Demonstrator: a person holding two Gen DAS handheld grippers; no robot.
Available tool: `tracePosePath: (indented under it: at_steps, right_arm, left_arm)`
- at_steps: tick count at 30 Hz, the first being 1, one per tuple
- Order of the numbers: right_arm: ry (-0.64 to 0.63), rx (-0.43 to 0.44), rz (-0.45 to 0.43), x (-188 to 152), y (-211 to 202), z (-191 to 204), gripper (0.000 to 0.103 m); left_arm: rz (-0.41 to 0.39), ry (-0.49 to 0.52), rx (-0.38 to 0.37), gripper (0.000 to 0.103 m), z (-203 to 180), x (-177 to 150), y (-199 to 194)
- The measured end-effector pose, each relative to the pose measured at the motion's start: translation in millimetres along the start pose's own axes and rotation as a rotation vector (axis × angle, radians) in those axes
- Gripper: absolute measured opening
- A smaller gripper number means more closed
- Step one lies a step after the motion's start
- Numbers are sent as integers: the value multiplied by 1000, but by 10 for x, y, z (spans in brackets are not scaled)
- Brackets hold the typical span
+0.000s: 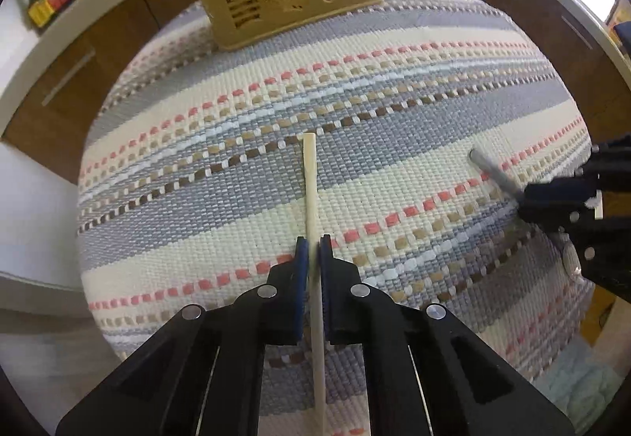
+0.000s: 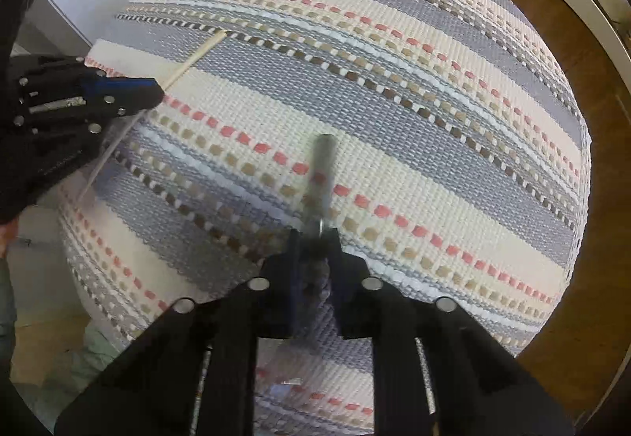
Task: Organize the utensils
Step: 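Carry the chopstick and clear spoon over the caddy and open both grippers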
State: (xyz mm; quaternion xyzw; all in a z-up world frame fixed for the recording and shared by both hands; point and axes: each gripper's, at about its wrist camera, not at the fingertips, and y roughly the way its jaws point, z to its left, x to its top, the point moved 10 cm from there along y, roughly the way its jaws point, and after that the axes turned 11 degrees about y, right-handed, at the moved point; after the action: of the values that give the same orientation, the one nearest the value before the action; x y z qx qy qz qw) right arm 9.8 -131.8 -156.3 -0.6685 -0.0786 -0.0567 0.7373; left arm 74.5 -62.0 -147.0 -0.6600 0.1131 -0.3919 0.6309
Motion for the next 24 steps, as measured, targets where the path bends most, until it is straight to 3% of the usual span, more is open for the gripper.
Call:
tracePosePath:
  at_steps: [4,10,14,19,24]
  right_arm:
    - [22,87,-39,4,-189,37,10]
    - [33,217,-206,291,-795,-45,10]
    - [50,288,-364,644,-1290,-119,10]
    - [70,329,-544,1233,-1726,-89,10]
    - [81,341,-708,1682,-2176,-191,10]
  left_arm:
    - [-130,-59,-41,4,-4,141,-259]
    - [-336,-126,-56,4,125,485,-830]
    - [-481,-176,-78,4,286,786,-1275]
    - [-658,-208,-50,4,490,1250,-1795]
    - [-755,-233,1,4,724,1692,-2045]
